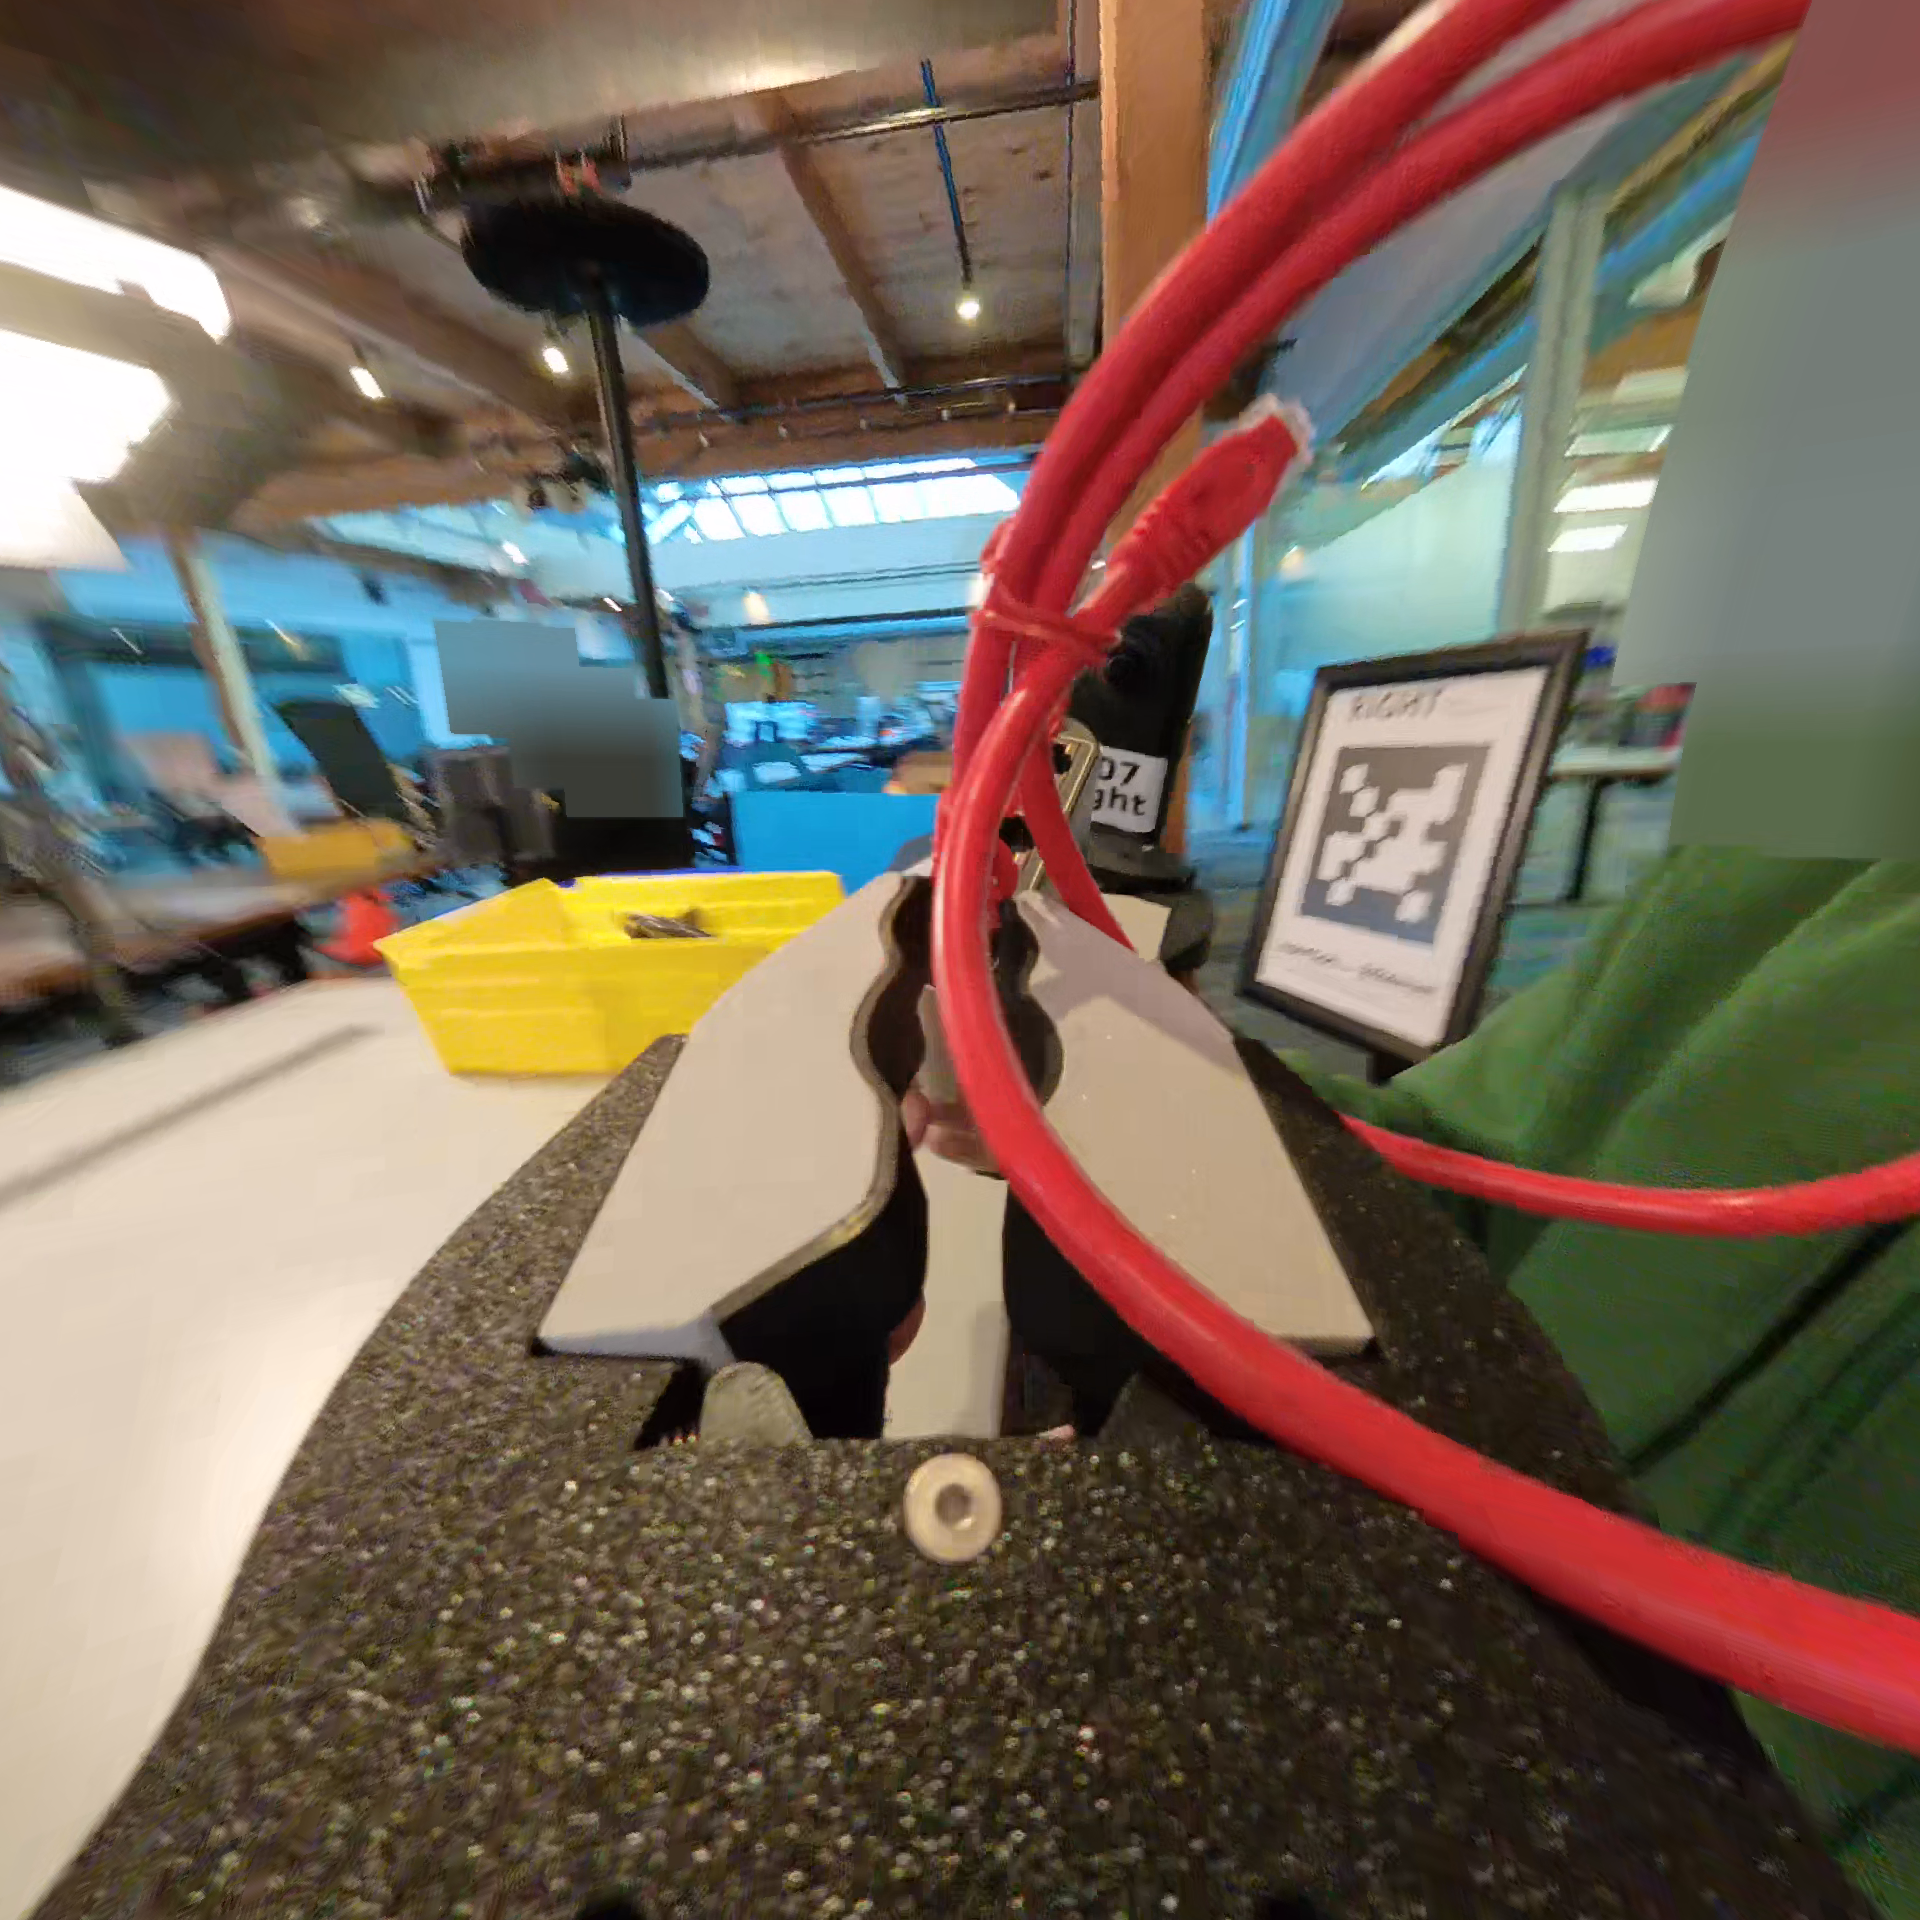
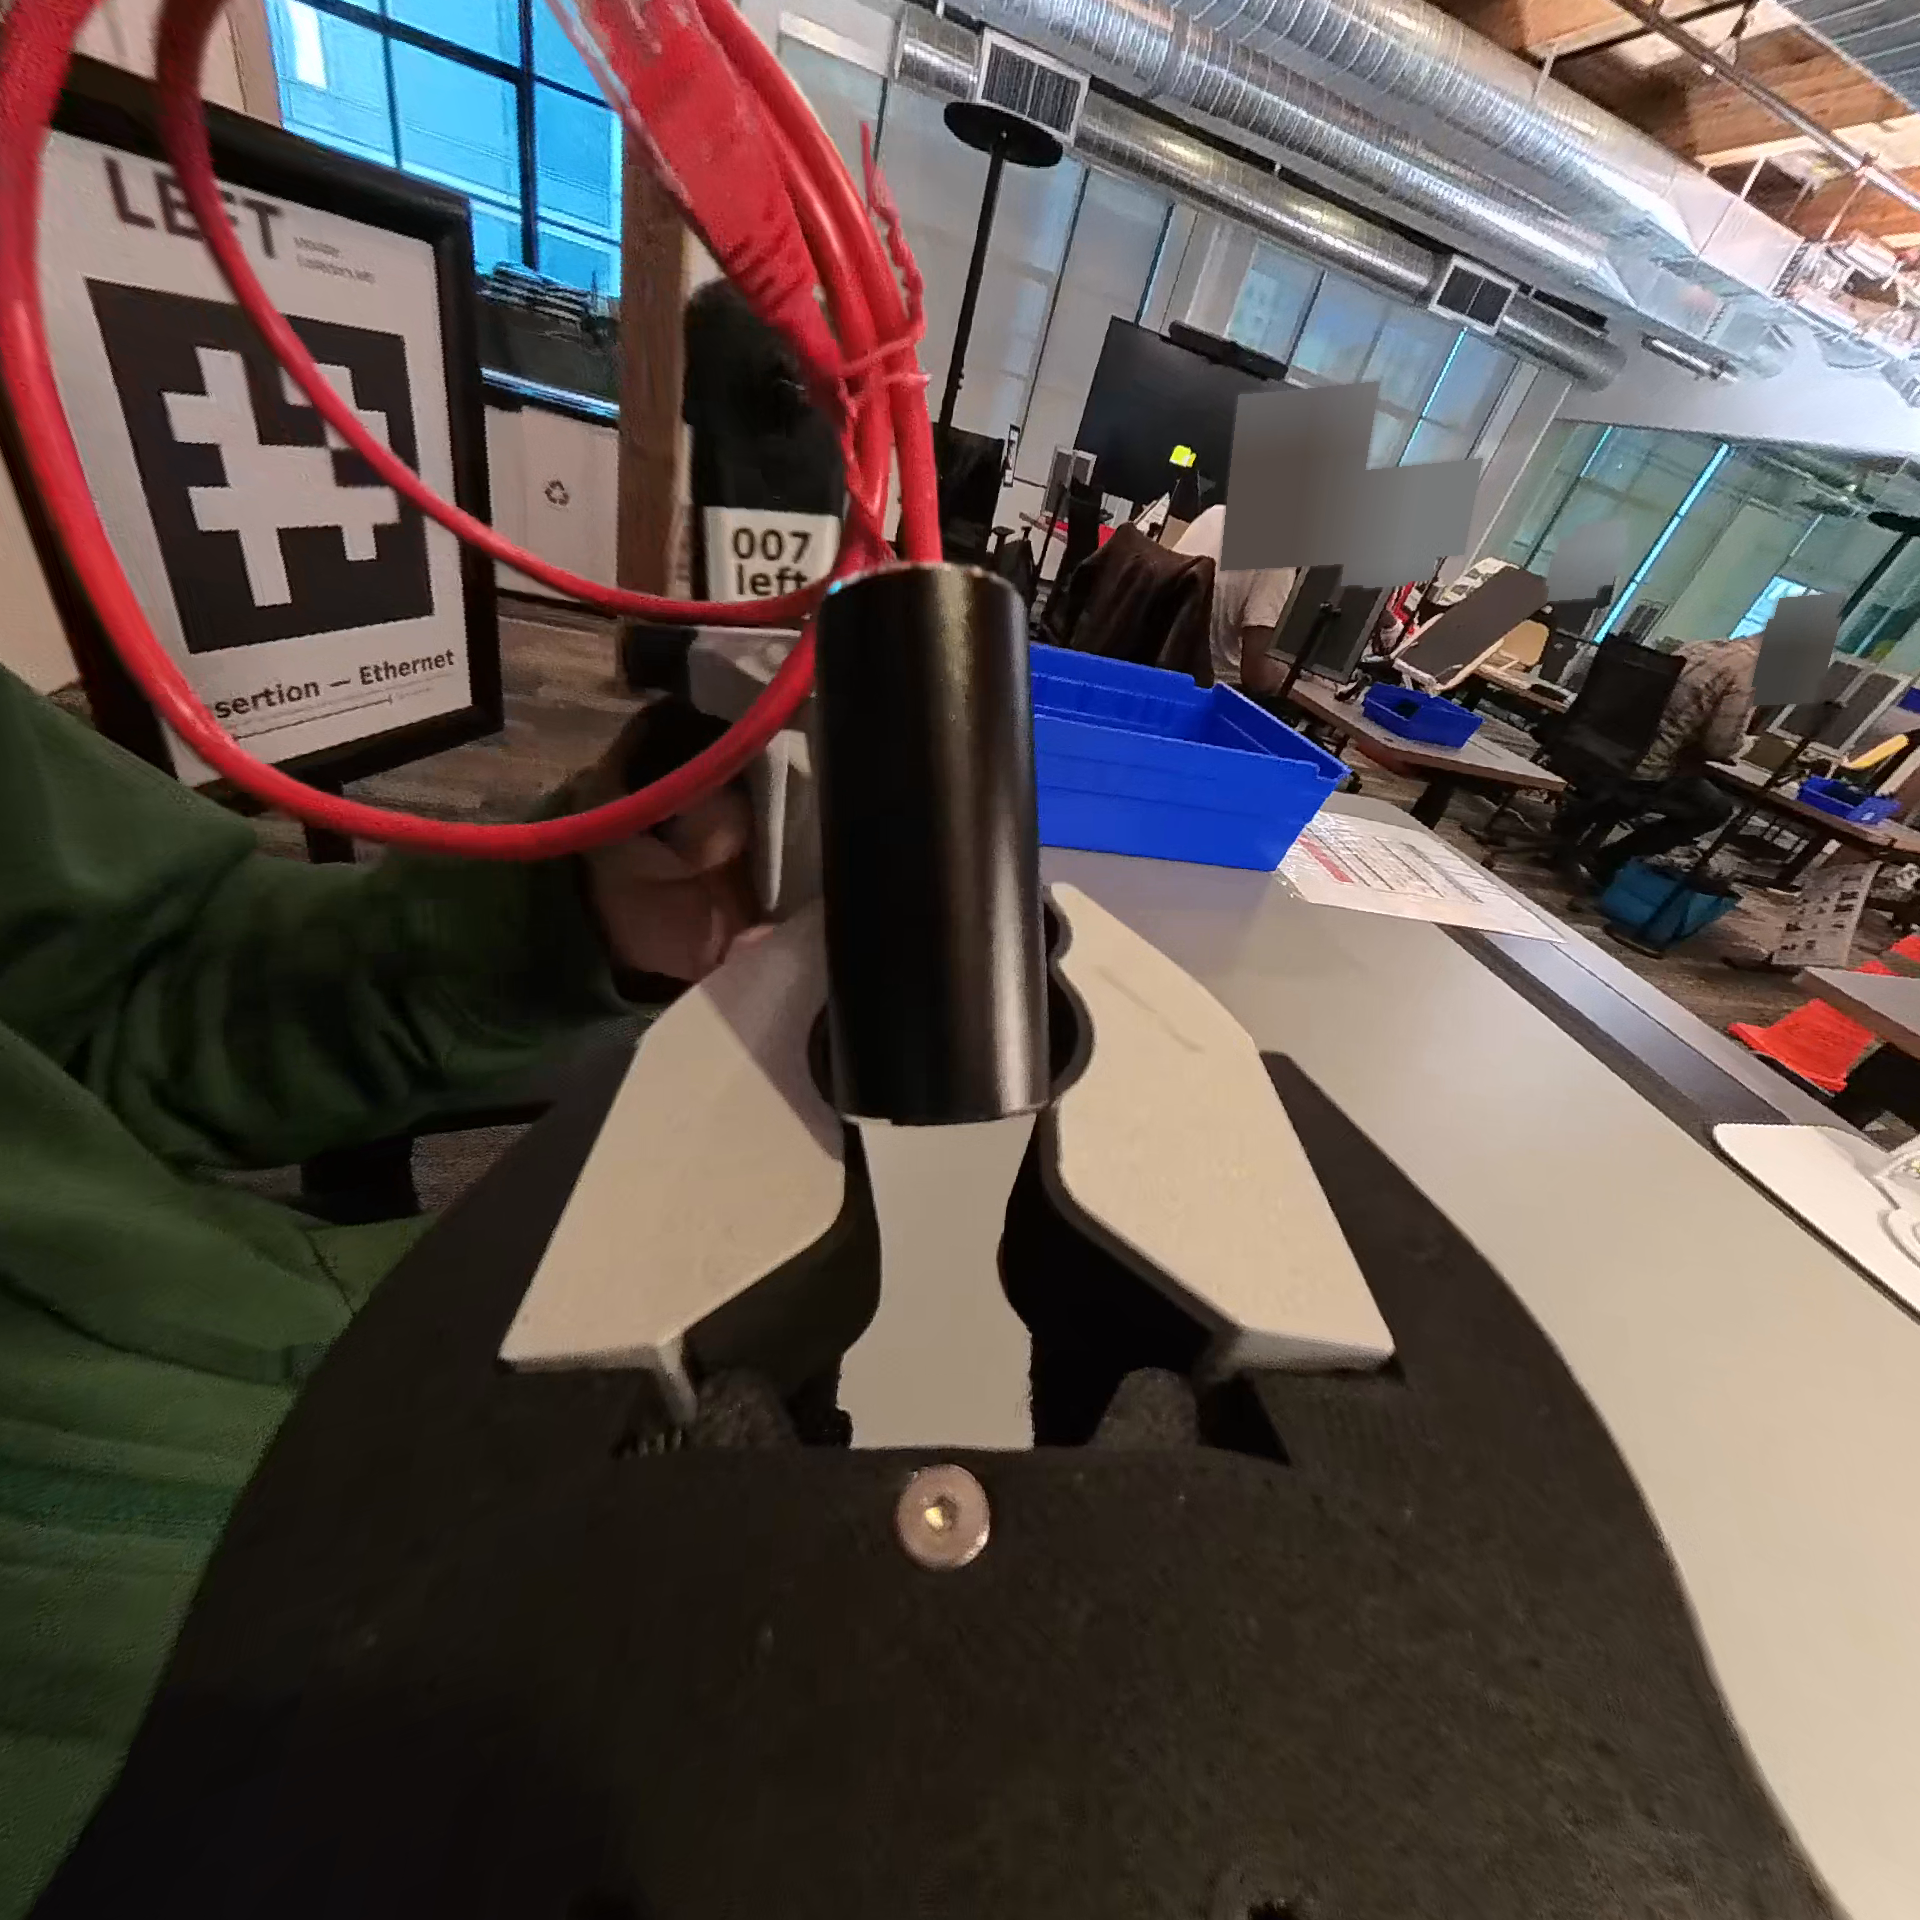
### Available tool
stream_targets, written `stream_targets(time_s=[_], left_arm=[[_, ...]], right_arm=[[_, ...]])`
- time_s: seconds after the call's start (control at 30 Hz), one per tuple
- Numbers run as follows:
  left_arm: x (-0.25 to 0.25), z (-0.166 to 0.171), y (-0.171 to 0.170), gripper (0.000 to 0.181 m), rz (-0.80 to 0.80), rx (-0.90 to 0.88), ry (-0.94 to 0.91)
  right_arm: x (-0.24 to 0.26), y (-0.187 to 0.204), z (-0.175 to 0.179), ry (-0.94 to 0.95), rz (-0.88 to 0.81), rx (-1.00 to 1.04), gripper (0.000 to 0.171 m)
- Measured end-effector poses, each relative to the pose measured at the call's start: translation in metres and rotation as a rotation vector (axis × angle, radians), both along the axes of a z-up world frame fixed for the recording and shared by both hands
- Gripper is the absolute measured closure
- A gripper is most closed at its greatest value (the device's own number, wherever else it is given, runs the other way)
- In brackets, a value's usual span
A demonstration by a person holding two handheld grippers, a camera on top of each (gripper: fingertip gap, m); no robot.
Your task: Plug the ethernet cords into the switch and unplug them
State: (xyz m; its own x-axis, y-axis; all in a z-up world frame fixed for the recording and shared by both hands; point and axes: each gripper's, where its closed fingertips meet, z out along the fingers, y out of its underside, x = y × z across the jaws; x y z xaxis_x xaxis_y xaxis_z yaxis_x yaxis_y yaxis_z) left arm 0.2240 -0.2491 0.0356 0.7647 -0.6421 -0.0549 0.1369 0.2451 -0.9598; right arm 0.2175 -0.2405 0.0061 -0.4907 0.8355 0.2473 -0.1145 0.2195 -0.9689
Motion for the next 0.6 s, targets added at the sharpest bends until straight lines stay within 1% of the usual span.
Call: stream_targets(time_s=[0.07,0.13,0.2,0.3,0.33,0.43,0.6], left_arm=[[-0.004,-0.005,0.003,0.169,-0.089,-0.098,-0.116],[-0.006,-0.007,0.003,0.169,-0.091,-0.065,-0.115],[-0.006,-0.007,0.003,0.168,-0.033,-0.011,-0.029],[-0.003,-0.005,0.001,0.167,0.119,0.125,0.192],[-0.002,-0.005,0.0,0.167,0.137,0.137,0.22],[-0.001,-0.008,-0.001,0.166,0.105,0.107,0.231],[-0.002,-0.015,-0.003,0.163,0.111,0.078,0.298]], right_arm=[[-0.003,0.003,-0.006,-0.017,-0.011,0.009,0.142],[-0.005,0.003,-0.008,-0.028,-0.002,-0.005,0.142],[-0.006,0.003,-0.009,-0.035,0.009,-0.023,0.142],[-0.003,0.0,-0.008,-0.041,0.051,-0.056,0.142],[-0.002,-0.001,-0.007,-0.044,0.064,-0.066,0.143],[0.0,-0.002,-0.009,-0.064,0.087,-0.079,0.142],[-0.001,-0.004,-0.016,-0.1,0.106,-0.078,0.142]])
